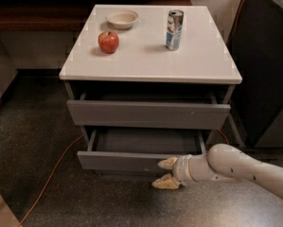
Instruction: Place redbull can into middle drawer
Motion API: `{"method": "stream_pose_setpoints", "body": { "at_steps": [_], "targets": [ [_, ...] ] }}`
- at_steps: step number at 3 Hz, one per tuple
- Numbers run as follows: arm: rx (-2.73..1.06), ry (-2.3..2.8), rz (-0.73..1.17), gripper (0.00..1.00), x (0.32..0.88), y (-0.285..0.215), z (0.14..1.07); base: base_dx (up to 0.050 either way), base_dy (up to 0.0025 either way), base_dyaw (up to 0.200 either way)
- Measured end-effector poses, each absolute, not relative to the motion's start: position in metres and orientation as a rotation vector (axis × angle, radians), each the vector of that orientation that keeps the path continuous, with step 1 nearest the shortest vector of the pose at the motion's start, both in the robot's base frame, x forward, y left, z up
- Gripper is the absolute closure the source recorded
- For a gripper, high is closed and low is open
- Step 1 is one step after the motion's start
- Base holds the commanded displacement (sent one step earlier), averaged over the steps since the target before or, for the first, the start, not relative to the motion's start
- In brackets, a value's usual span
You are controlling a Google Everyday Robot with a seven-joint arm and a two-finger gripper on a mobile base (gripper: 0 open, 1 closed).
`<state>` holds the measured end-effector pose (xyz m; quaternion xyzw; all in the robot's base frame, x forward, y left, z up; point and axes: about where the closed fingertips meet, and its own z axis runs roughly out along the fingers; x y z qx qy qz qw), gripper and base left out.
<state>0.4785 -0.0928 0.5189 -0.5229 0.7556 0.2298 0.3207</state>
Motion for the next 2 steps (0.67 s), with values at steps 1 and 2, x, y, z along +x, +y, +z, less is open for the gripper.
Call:
{"method": "stream_pose_setpoints", "body": {
  "at_steps": [1,2],
  "targets": [
    [-1.386,1.986,0.539,0.0,0.504,-0.1,0.525,0.0,0.0,0.0],
    [-1.385,1.981,0.486,0.14,0.532,-0.107,0.529,0.0,0.0,0.0]
  ]
}}
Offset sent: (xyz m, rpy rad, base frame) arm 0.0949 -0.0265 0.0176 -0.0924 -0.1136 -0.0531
